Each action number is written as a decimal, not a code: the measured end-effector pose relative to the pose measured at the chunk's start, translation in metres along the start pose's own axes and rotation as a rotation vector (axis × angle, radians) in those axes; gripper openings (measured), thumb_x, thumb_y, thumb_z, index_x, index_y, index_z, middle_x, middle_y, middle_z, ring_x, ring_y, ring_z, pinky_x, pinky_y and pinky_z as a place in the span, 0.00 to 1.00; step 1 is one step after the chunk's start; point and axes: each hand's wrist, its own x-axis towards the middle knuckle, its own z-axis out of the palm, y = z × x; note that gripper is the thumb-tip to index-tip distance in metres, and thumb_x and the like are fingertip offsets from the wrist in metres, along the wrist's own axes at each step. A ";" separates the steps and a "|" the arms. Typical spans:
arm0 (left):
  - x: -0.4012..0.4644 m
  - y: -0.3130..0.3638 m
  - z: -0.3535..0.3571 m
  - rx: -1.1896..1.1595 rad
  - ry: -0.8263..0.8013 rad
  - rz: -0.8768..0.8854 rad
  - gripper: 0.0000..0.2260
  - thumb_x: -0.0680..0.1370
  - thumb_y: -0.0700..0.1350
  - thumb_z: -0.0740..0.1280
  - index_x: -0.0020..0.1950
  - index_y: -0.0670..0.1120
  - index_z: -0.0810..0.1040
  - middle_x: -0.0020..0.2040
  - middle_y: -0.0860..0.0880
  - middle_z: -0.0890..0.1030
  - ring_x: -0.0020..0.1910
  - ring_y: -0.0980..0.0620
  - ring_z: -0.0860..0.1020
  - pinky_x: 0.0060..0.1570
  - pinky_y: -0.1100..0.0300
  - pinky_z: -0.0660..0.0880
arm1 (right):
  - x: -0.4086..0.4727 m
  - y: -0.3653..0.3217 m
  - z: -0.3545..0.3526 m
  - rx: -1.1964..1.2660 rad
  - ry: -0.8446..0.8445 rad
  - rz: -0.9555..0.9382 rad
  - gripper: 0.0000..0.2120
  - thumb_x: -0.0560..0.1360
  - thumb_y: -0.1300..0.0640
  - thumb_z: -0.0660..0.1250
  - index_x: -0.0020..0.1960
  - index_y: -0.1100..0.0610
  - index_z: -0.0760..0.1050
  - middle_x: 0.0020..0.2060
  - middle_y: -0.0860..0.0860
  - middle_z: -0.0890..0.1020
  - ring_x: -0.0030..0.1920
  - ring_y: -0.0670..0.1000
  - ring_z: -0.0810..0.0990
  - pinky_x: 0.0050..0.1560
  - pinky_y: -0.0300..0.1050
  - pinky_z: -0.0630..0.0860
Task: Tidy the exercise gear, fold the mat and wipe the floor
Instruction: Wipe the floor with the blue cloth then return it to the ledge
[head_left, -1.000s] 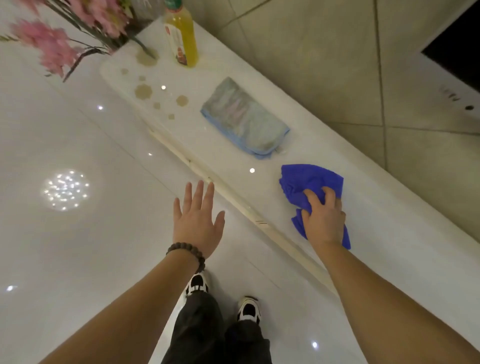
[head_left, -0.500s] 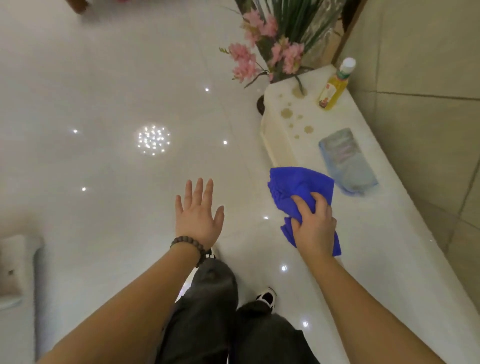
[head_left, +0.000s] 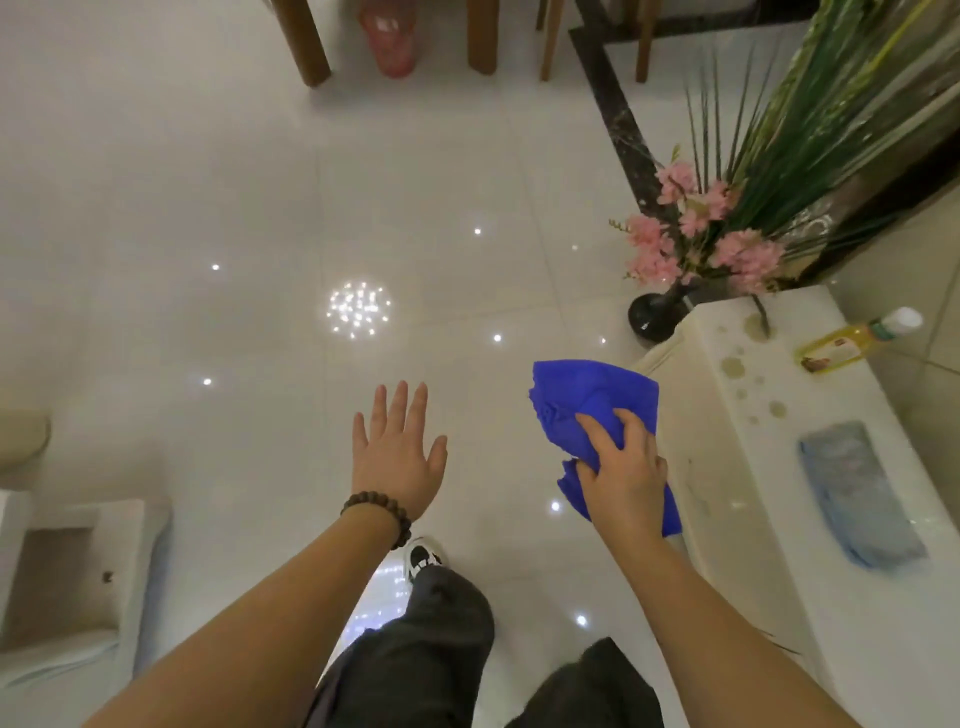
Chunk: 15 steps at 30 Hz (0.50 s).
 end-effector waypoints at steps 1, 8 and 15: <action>0.014 -0.014 -0.009 0.009 0.002 0.018 0.29 0.82 0.58 0.48 0.79 0.52 0.40 0.80 0.50 0.43 0.78 0.48 0.38 0.76 0.45 0.41 | 0.010 -0.015 0.004 -0.001 0.007 0.011 0.25 0.70 0.58 0.74 0.66 0.54 0.73 0.65 0.59 0.71 0.62 0.62 0.72 0.57 0.59 0.72; 0.091 -0.066 -0.032 0.027 -0.038 0.085 0.29 0.82 0.58 0.47 0.79 0.52 0.39 0.80 0.50 0.42 0.78 0.48 0.38 0.76 0.45 0.41 | 0.067 -0.081 0.037 -0.013 -0.028 0.022 0.25 0.73 0.54 0.70 0.69 0.53 0.69 0.67 0.57 0.68 0.65 0.59 0.69 0.61 0.56 0.70; 0.167 -0.075 -0.019 0.001 -0.091 0.031 0.29 0.82 0.58 0.46 0.78 0.51 0.36 0.79 0.47 0.40 0.78 0.46 0.39 0.76 0.45 0.41 | 0.143 -0.103 0.086 -0.023 -0.096 0.023 0.26 0.71 0.55 0.73 0.67 0.53 0.71 0.65 0.59 0.71 0.62 0.61 0.72 0.58 0.59 0.72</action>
